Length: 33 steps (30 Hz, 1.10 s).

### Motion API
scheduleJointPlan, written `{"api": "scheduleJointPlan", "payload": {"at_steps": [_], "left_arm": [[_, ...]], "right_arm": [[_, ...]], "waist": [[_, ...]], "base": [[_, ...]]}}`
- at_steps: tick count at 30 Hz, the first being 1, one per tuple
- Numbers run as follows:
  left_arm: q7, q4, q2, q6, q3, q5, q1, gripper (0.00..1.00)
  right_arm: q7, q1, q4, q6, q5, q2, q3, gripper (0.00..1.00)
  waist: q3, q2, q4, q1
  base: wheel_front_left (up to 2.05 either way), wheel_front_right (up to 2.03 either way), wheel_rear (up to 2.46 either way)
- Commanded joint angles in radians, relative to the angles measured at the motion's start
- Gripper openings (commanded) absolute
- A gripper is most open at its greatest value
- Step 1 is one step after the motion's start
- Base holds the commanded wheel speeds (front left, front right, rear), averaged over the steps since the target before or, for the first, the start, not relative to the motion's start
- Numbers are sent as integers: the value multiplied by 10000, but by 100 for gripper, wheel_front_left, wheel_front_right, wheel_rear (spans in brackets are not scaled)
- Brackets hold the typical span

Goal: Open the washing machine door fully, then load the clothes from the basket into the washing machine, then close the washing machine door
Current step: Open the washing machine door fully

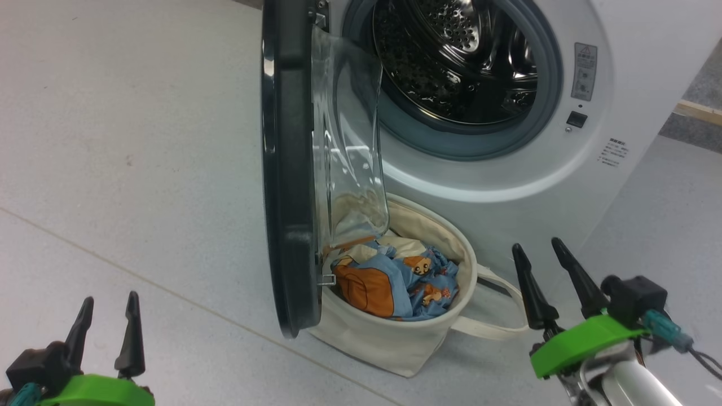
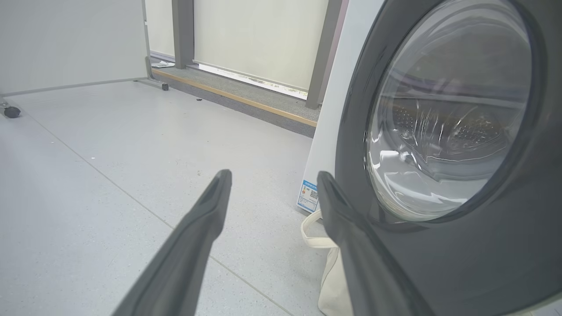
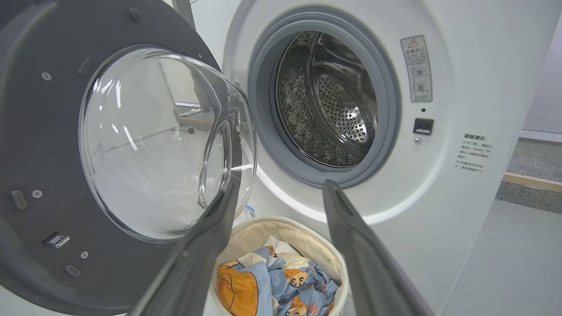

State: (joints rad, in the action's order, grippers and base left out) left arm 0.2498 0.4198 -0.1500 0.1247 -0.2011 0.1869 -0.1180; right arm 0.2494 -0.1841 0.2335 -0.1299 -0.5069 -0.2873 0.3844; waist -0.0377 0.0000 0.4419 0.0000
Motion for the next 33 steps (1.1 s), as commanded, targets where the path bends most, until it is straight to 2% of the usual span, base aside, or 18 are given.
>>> {"api": "scheduleJointPlan", "payload": {"at_steps": [1,9,28,29,30,31,33], "left_arm": [[120,-378,-196,49,-300,-84,-365,100],[120,-329,-113,53,-252,-61,-456,100],[120,14,-79,58,-9,78,-519,100],[120,-20,-90,58,28,102,-539,89],[120,-20,-90,58,28,102,-539,89],[120,-101,-99,58,83,134,-558,0],[120,-503,-83,58,193,189,-629,0]], "right_arm": [[121,18,-368,-8,208,-12,-123,100],[123,369,-395,-8,681,247,-575,100],[123,276,88,-8,636,527,-485,100],[123,267,105,-8,635,540,-479,100],[123,267,105,-8,635,540,-479,100],[123,256,118,-8,637,552,-474,100],[124,233,122,-8,646,574,-485,100]], "waist": [[21,0,-11,0],[25,0,-23,0],[-50,0,-114,0],[-52,0,-127,0],[-52,0,-127,0],[-55,0,-143,0],[-58,0,-173,0]], "base": [[0,0,0],[0,0,0],[0,0,0],[0,0,0],[0,0,0],[0,0,0],[0,0,0]]}}
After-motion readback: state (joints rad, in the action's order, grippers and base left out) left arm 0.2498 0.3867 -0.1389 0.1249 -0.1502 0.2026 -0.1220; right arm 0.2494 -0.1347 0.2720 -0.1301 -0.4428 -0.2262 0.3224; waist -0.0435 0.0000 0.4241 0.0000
